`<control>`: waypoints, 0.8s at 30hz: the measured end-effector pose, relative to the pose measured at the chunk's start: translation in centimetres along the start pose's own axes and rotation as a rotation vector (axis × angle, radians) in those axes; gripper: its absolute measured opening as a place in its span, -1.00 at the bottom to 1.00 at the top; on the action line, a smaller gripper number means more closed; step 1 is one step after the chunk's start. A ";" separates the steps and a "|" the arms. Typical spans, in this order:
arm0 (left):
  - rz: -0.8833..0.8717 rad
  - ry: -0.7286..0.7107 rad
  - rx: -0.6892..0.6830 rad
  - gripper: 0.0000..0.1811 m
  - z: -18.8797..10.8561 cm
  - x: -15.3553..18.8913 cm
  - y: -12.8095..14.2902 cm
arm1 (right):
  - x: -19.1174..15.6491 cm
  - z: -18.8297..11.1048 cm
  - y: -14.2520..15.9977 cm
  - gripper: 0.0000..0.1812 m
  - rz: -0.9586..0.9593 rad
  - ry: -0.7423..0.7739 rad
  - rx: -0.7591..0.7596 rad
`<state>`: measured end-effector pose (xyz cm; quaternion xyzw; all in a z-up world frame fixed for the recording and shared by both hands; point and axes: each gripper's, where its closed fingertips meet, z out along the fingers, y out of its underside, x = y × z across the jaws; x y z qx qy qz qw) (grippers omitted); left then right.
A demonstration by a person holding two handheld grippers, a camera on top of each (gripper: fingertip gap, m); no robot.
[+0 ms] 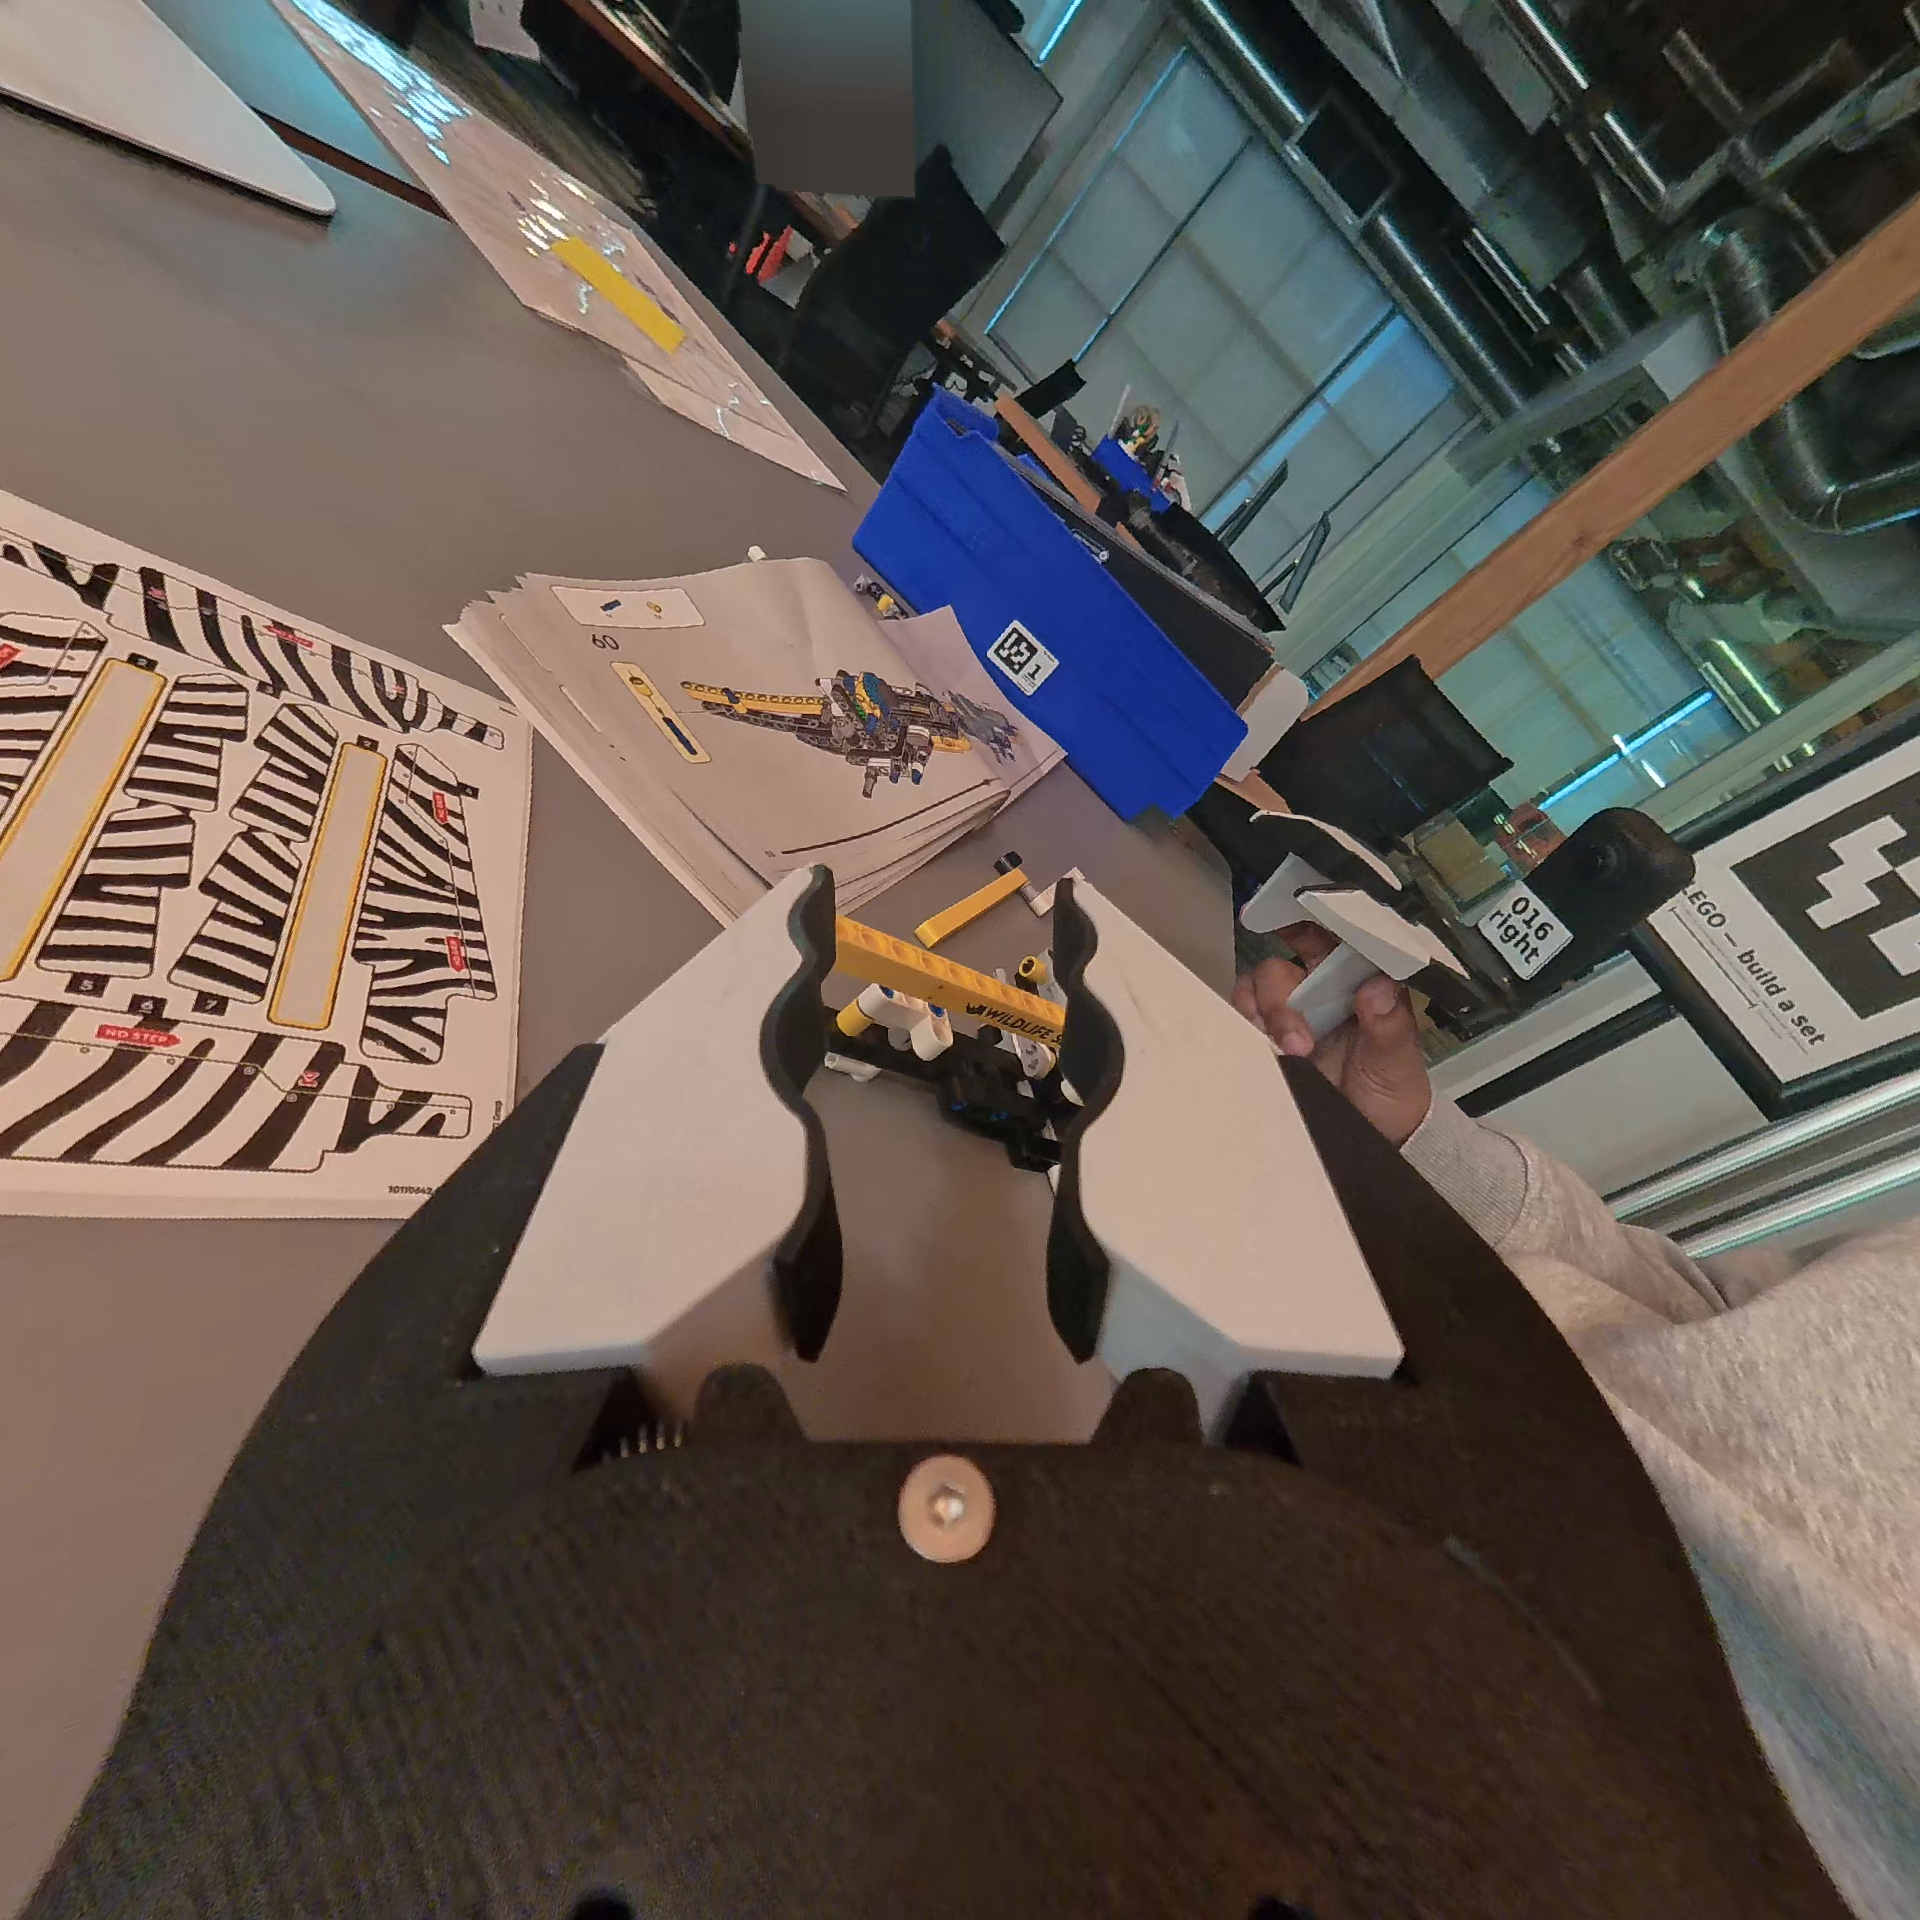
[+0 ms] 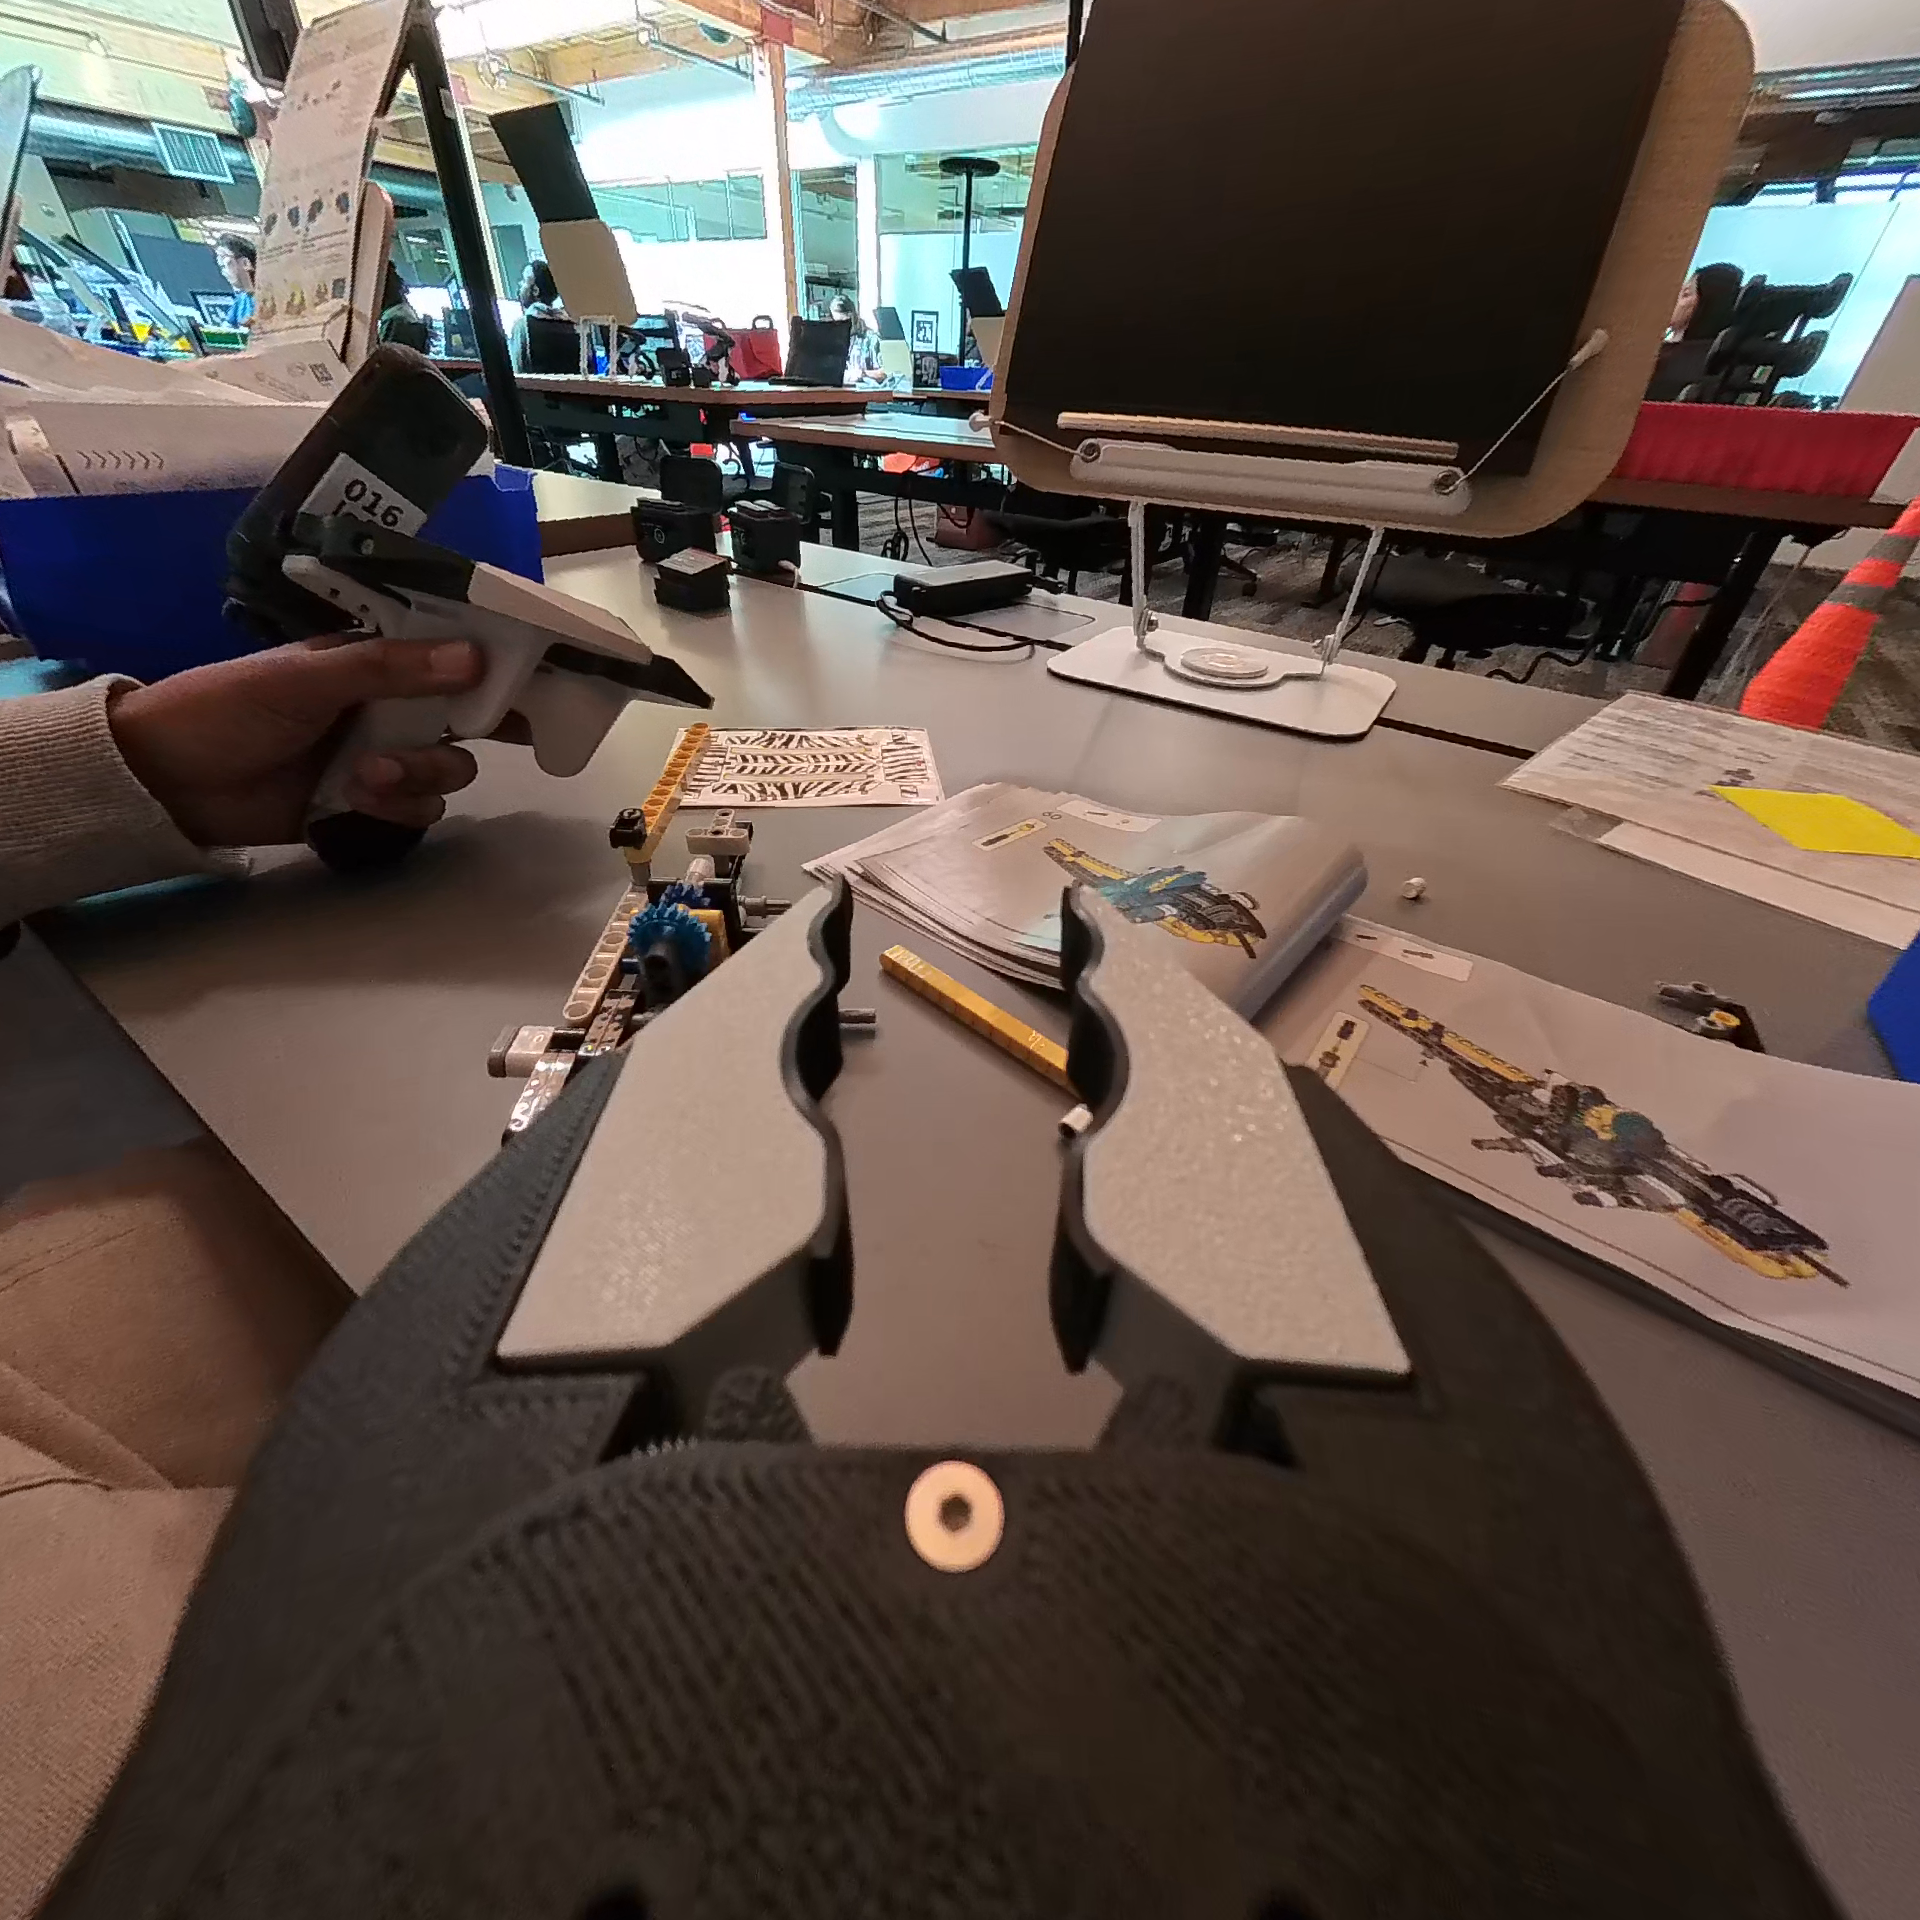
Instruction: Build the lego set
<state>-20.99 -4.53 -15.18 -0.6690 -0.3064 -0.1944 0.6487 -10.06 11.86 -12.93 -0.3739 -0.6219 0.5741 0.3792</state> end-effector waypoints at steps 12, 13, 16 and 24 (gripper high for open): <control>-0.004 0.001 -0.003 -0.56 0.0 0.0 0.1 | 0.0 0.1 0.1 -0.59 -0.002 -0.003 -0.005; -0.004 0.001 -0.003 -0.56 0.0 0.0 0.1 | 0.0 0.1 0.1 -0.59 -0.002 -0.003 -0.006; -0.005 0.002 -0.005 -0.56 0.1 0.0 0.1 | 0.0 0.1 0.1 -0.59 -0.002 -0.004 -0.006; -0.007 0.001 -0.006 -0.56 0.1 -0.1 0.1 | -0.1 0.1 0.1 -0.59 -0.004 -0.005 -0.009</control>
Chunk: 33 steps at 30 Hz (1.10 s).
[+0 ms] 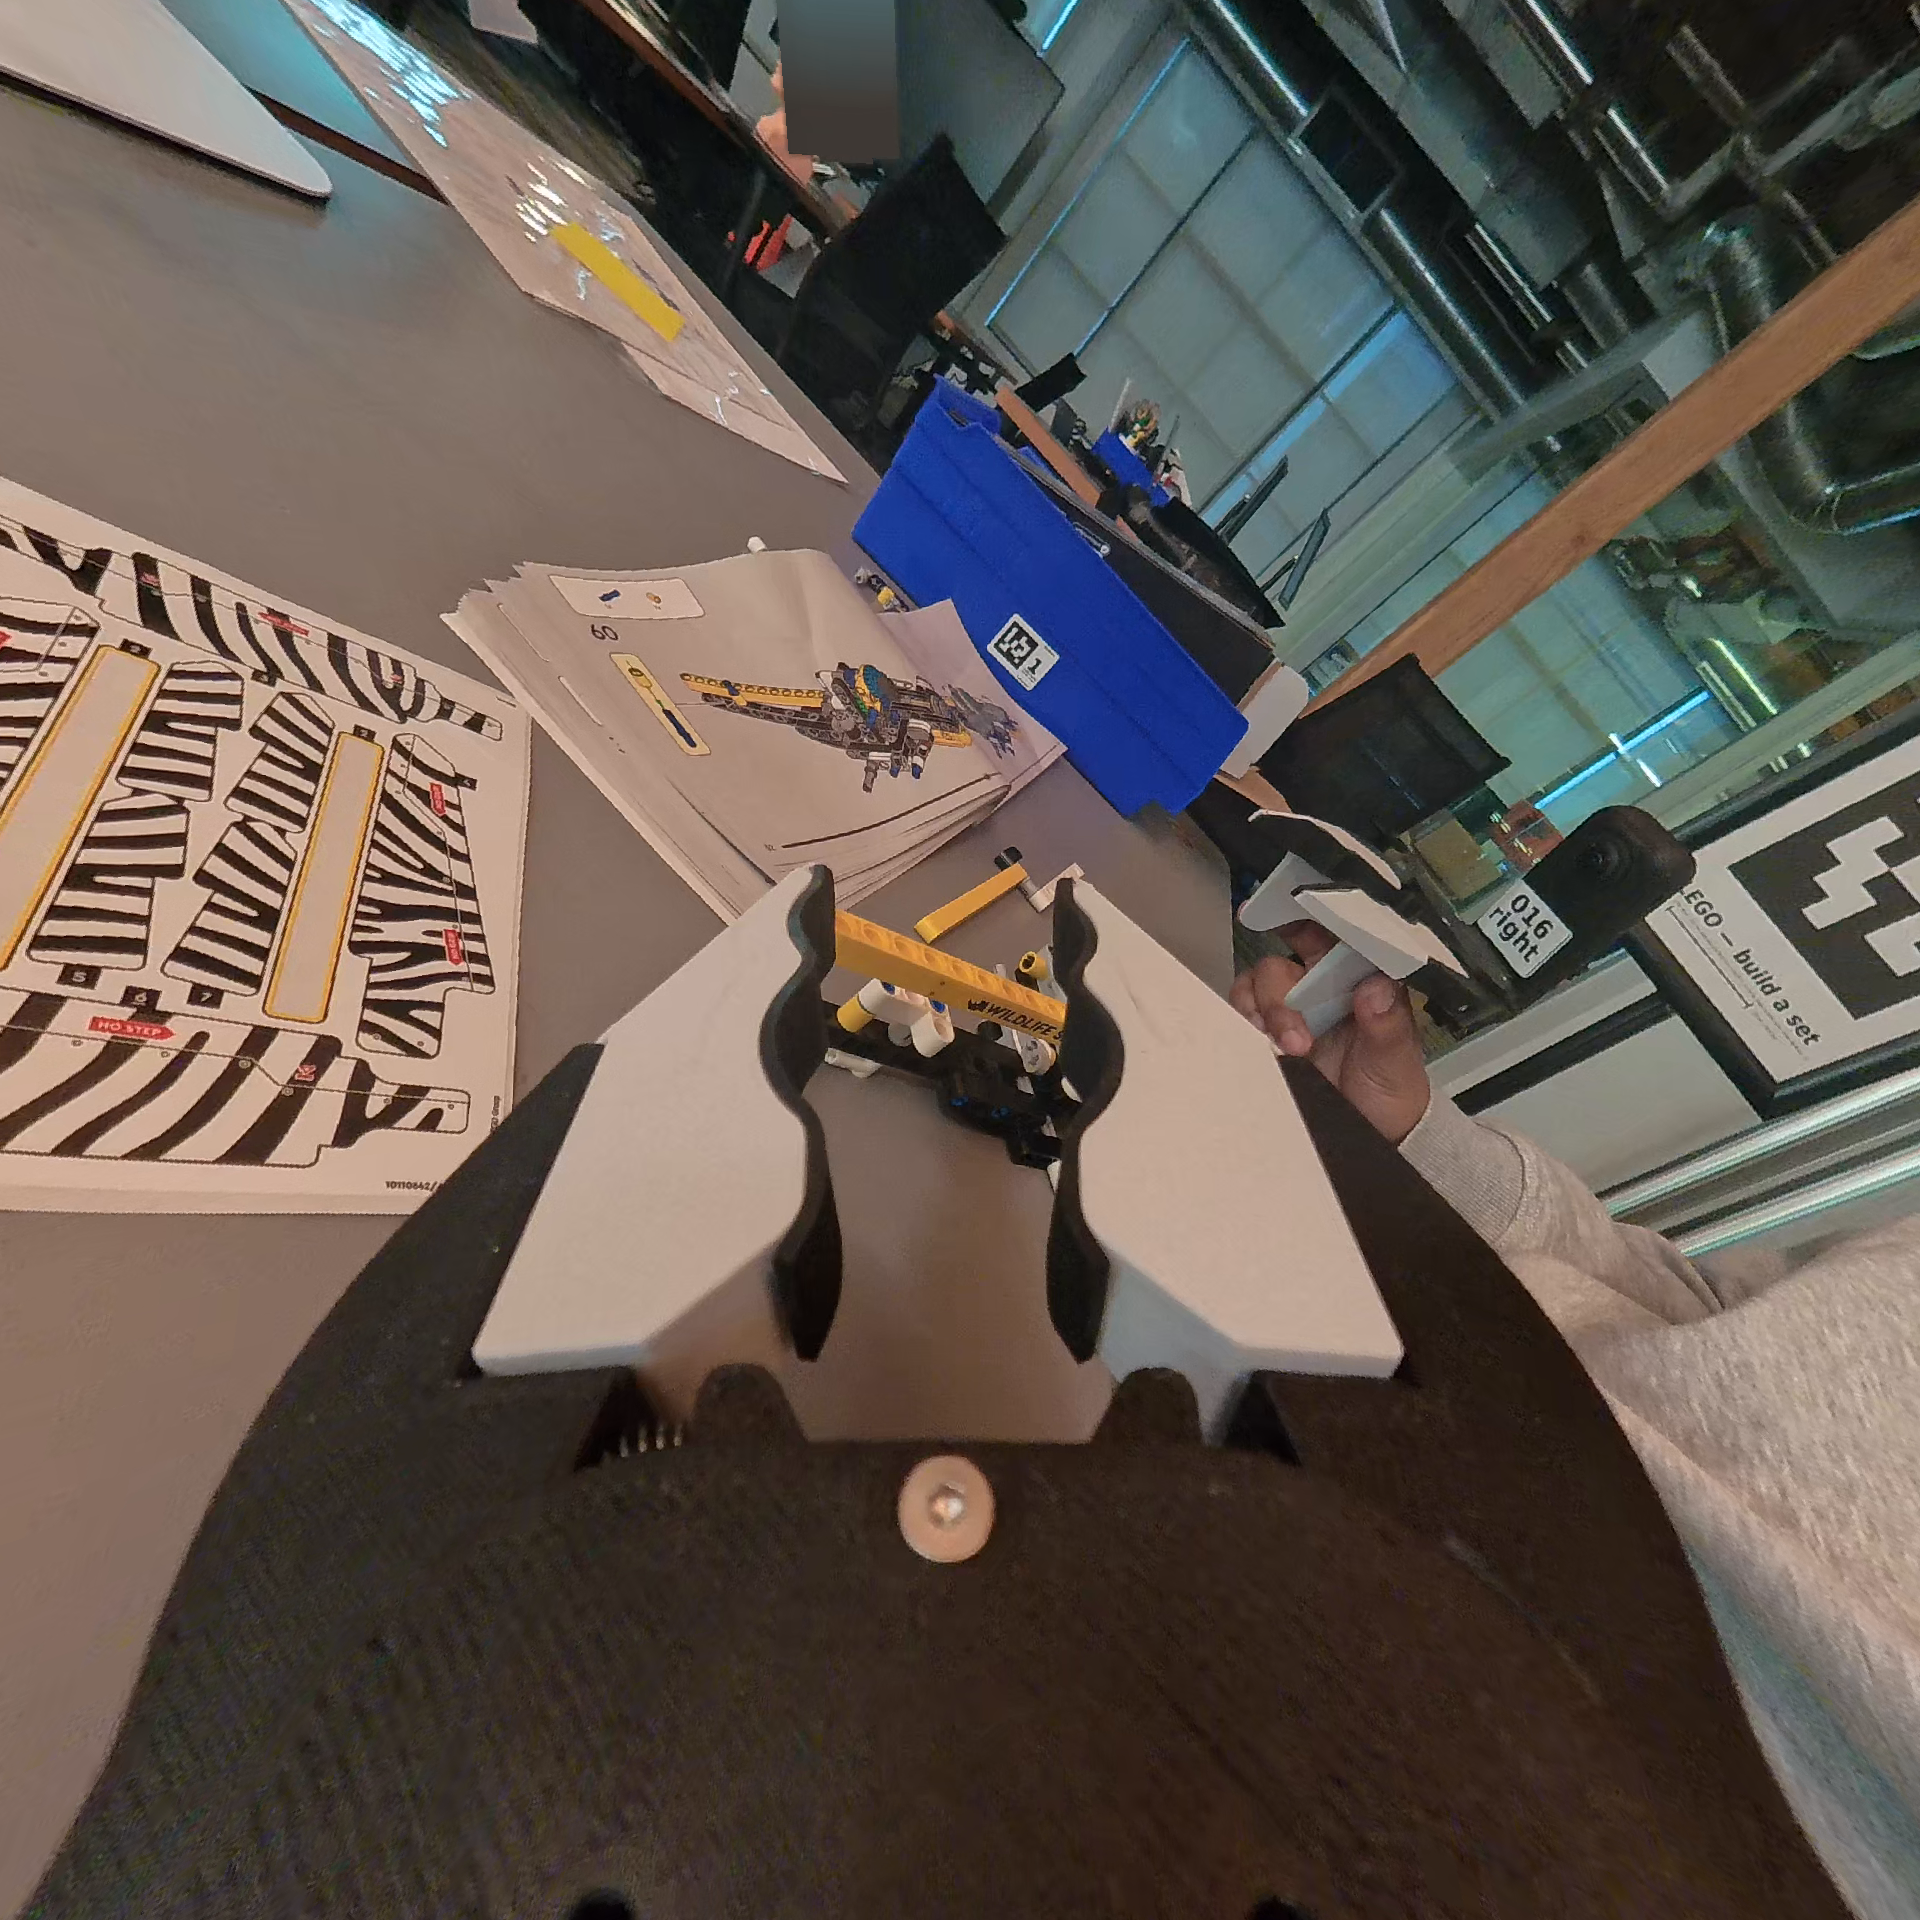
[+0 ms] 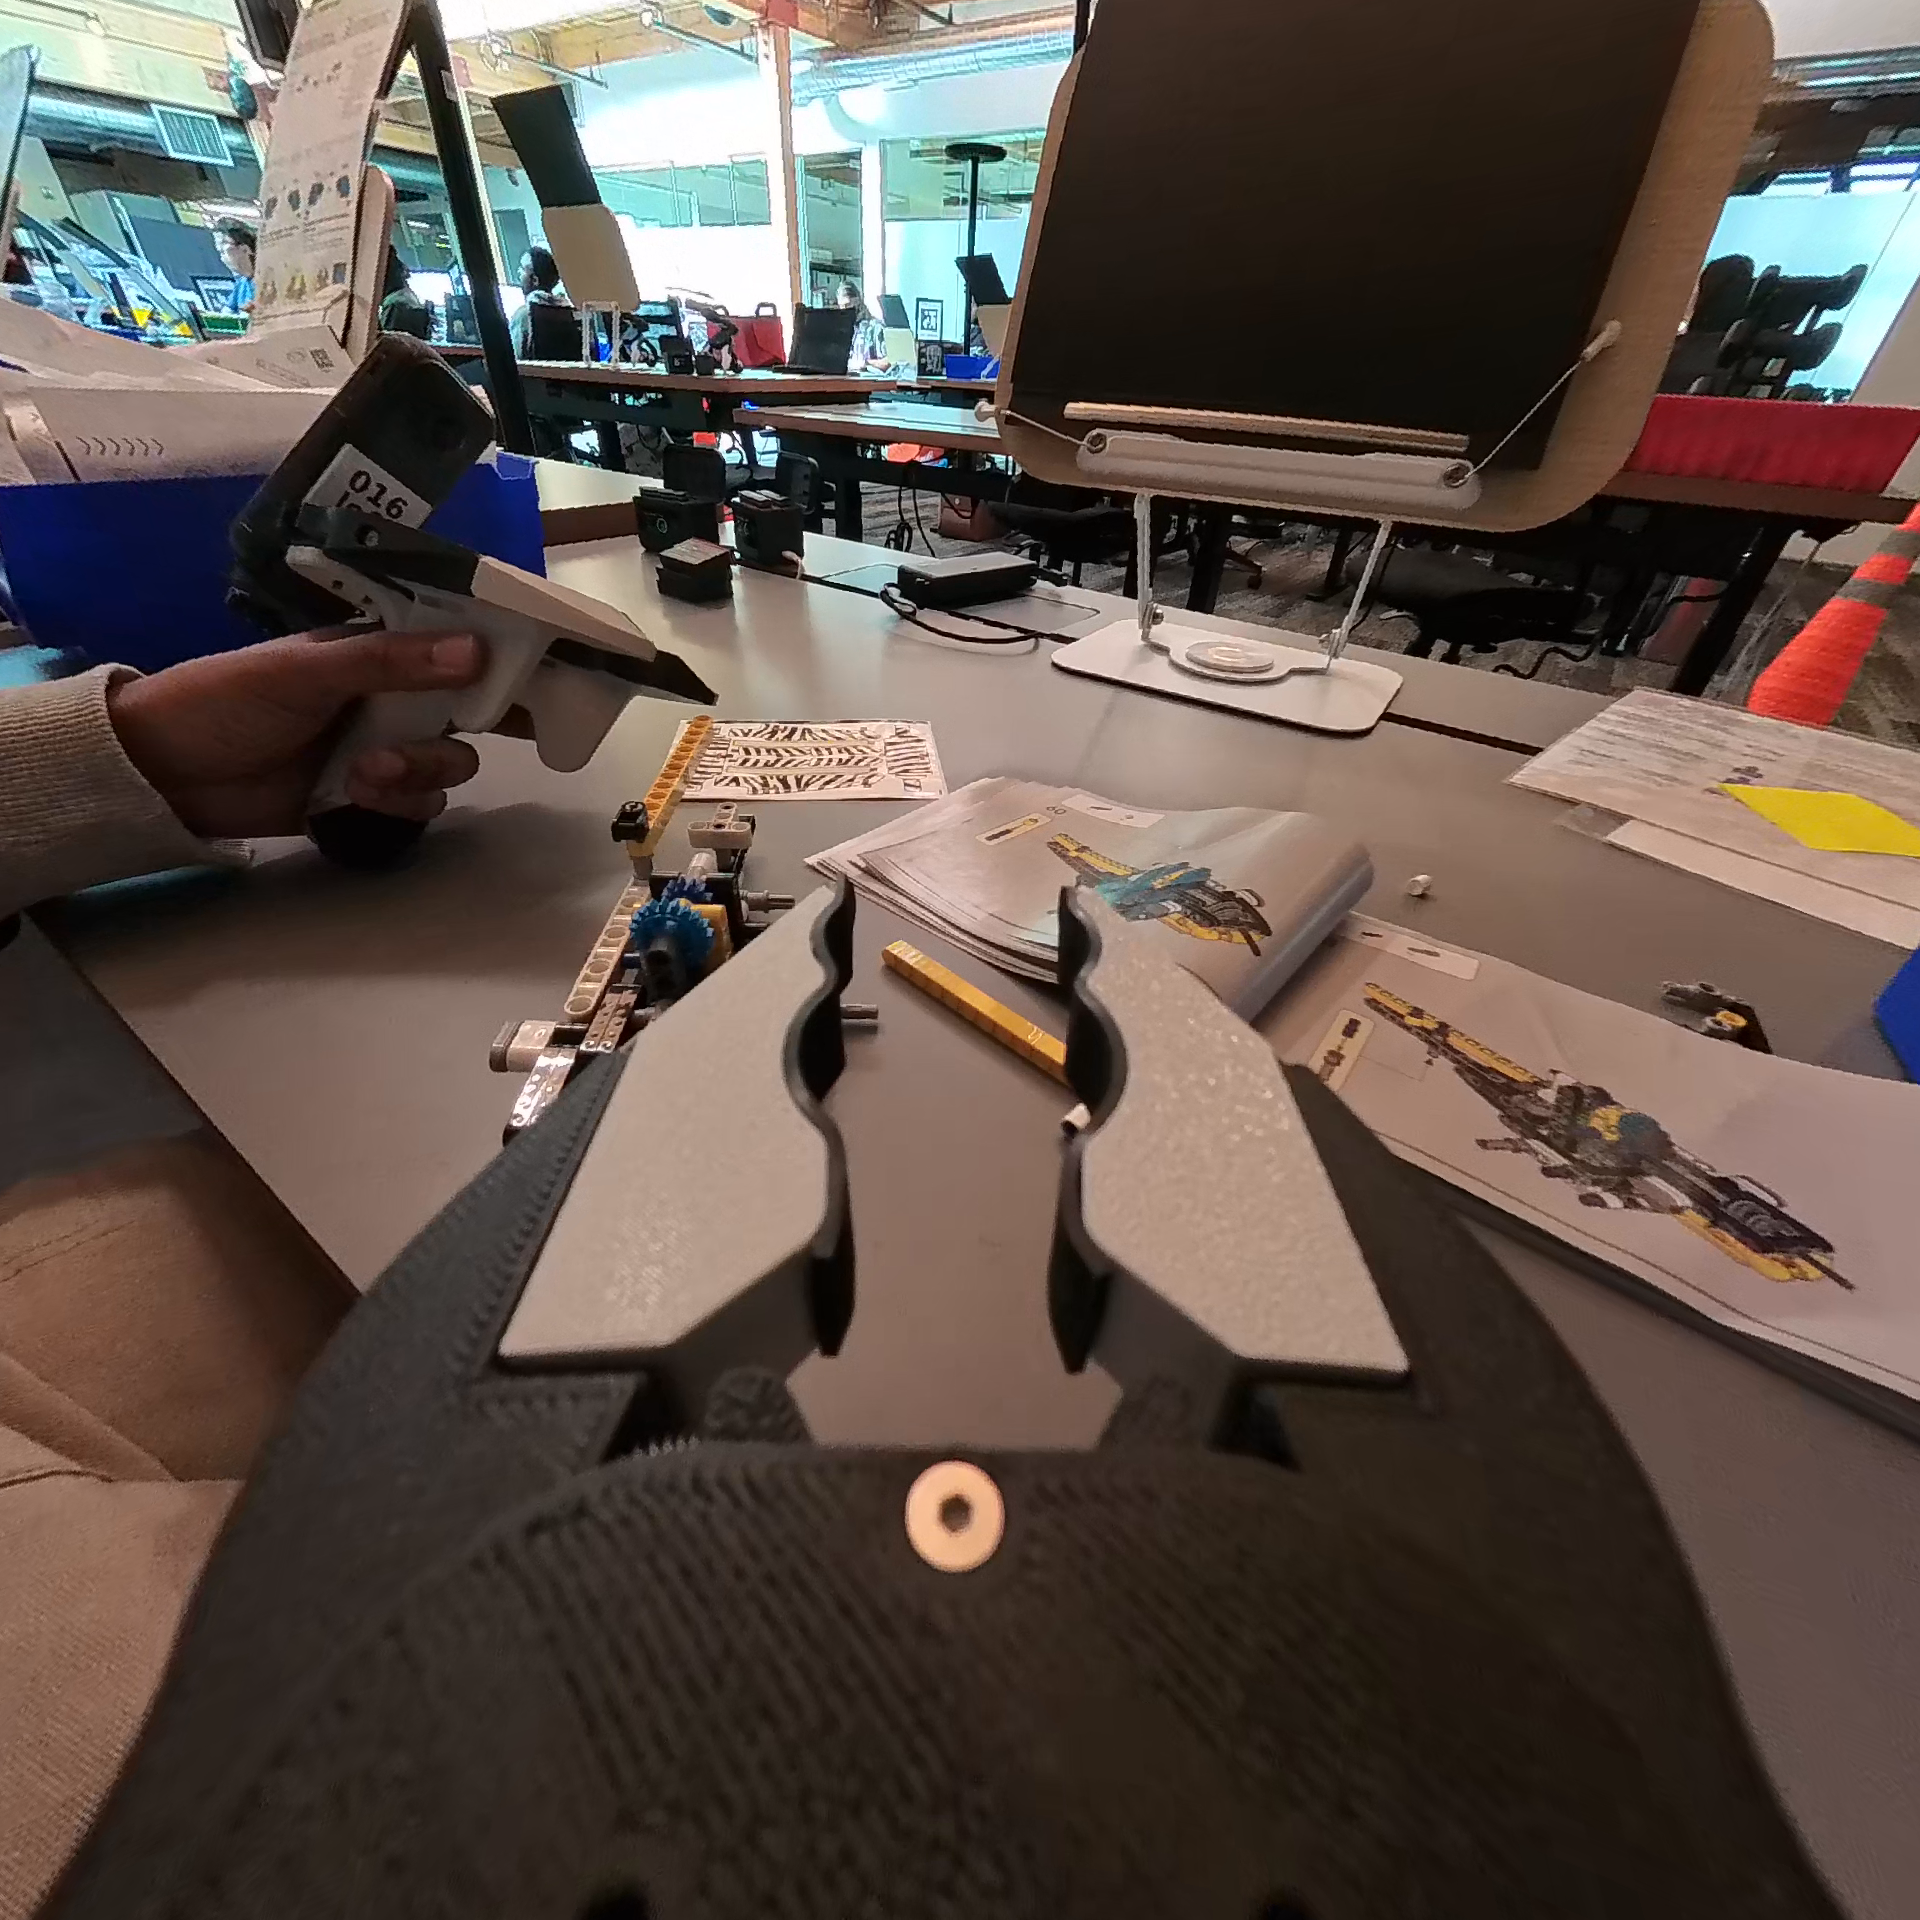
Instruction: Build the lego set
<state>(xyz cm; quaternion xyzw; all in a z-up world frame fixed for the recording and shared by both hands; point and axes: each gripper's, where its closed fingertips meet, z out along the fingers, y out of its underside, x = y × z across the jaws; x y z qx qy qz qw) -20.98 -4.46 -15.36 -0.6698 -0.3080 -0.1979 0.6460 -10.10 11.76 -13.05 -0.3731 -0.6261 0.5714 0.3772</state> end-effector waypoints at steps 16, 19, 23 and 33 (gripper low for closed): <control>-0.009 -0.020 0.002 -0.56 -0.2 -0.6 0.1 | 4.9 11.9 4.1 -0.19 -0.088 0.076 -0.444; -0.018 -0.017 0.017 -0.56 -0.5 -0.6 -0.2 | 5.3 14.0 8.0 -0.23 -0.125 0.039 -0.703; -0.027 -0.004 0.015 -0.56 -0.4 -0.4 -0.2 | 3.6 14.4 9.0 -0.78 -0.043 -0.084 -0.742; -0.043 0.014 -0.003 -0.56 -0.2 -0.2 0.2 | 8.1 12.4 8.1 -1.00 -0.133 0.078 -0.801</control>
